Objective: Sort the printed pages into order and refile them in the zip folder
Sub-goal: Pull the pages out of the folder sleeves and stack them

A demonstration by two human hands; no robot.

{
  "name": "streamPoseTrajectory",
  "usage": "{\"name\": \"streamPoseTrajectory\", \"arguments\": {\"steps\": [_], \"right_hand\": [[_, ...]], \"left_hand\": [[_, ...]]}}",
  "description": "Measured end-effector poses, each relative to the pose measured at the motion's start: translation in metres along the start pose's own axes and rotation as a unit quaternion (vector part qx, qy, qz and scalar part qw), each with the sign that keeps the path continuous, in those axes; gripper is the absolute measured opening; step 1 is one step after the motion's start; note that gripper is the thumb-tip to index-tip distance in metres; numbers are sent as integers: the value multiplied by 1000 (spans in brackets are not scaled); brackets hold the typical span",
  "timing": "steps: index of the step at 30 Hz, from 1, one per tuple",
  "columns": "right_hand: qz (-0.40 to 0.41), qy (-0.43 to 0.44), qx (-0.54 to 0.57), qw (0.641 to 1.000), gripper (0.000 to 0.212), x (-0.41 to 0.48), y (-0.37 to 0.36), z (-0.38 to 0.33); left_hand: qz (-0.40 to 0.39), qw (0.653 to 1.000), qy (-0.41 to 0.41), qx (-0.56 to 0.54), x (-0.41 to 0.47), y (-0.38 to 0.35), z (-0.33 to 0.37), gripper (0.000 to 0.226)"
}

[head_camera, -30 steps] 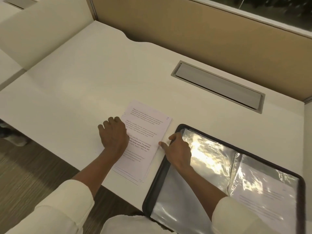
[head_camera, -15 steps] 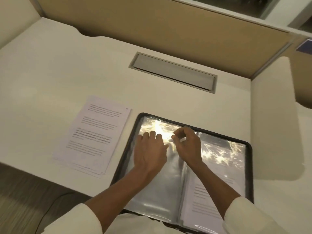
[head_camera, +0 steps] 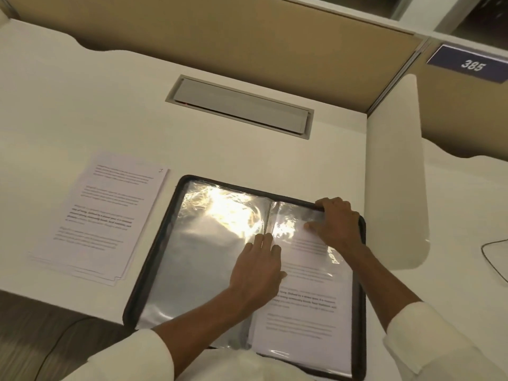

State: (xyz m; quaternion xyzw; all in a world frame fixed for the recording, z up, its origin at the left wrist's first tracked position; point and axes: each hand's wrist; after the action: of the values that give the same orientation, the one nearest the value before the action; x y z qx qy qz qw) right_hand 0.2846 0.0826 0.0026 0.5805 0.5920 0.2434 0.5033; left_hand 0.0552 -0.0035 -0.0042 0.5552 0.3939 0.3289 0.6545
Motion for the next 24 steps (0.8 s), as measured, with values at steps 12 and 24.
{"name": "streamPoseTrajectory", "arguments": {"steps": [12, 24], "right_hand": [[-45, -67, -48, 996, 72, 10, 23, 14], [62, 26, -95, 993, 14, -13, 24, 23]], "left_hand": [[-43, 998, 44, 26, -4, -2, 18, 77], [-47, 996, 69, 9, -7, 0, 23, 75]]}}
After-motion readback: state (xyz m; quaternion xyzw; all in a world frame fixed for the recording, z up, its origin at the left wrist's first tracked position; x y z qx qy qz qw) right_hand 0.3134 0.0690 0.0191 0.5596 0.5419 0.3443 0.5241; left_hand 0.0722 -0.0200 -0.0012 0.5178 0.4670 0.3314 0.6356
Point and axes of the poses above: each hand's wrist, its own x-axis towards the middle knuckle, its own y-axis out of the back of the hand, z = x × y, and after that the axes turned 13 degrees about x, right-handed
